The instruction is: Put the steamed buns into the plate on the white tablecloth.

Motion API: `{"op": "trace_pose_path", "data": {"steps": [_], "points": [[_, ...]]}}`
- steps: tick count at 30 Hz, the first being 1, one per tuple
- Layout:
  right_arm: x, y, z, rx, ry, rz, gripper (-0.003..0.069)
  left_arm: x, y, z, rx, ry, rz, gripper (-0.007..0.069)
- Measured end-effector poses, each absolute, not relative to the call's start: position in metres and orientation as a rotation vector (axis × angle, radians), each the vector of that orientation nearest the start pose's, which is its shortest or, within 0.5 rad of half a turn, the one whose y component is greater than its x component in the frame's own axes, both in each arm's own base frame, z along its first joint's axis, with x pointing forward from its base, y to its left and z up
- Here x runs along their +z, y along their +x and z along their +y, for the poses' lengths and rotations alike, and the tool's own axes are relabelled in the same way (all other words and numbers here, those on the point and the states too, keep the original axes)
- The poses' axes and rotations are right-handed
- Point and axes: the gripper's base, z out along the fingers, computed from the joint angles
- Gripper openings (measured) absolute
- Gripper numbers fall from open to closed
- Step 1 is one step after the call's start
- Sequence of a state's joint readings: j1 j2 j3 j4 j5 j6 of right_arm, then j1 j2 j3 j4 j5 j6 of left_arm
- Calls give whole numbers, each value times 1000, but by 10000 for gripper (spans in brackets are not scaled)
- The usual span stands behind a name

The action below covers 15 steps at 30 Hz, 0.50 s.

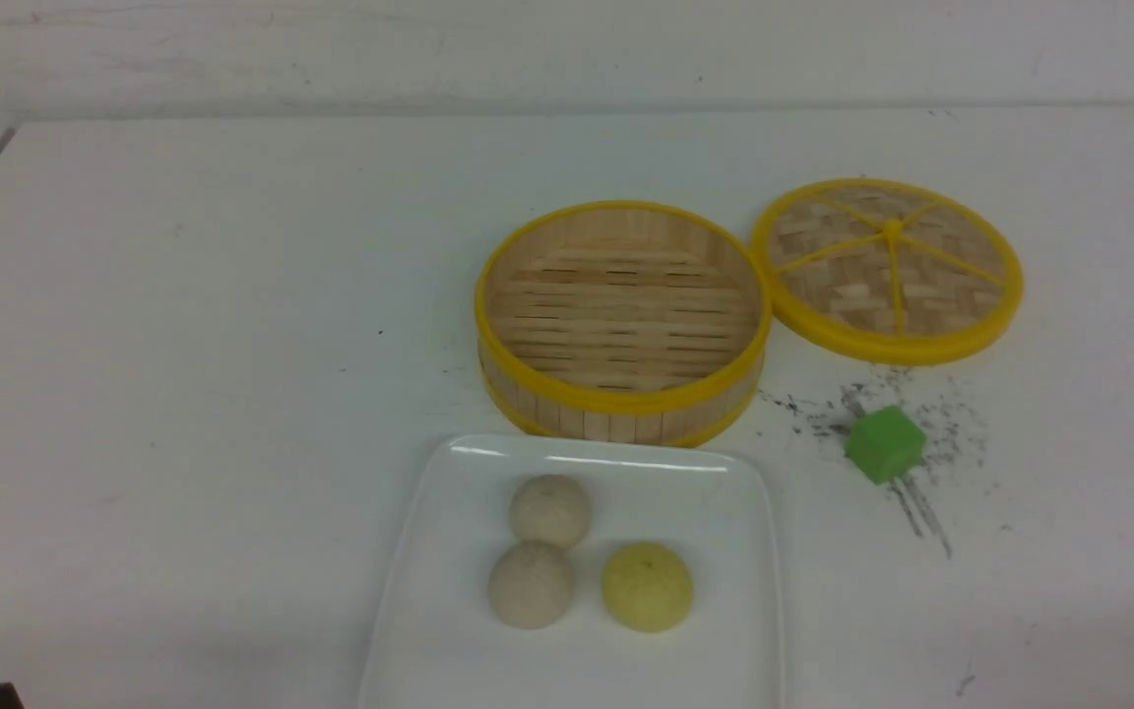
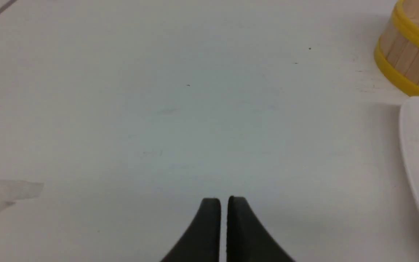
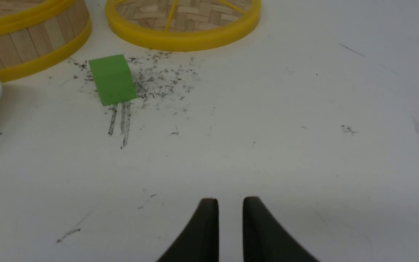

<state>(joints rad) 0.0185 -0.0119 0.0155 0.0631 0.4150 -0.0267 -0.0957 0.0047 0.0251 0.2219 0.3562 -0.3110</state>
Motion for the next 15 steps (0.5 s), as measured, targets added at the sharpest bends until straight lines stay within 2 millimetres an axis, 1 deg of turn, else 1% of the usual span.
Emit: {"op": "trace_pose_path", "data": {"steps": [15], "points": [[171,51,3,53,-11,1902,144,172,53,1,-65,-41,1870,69]]}}
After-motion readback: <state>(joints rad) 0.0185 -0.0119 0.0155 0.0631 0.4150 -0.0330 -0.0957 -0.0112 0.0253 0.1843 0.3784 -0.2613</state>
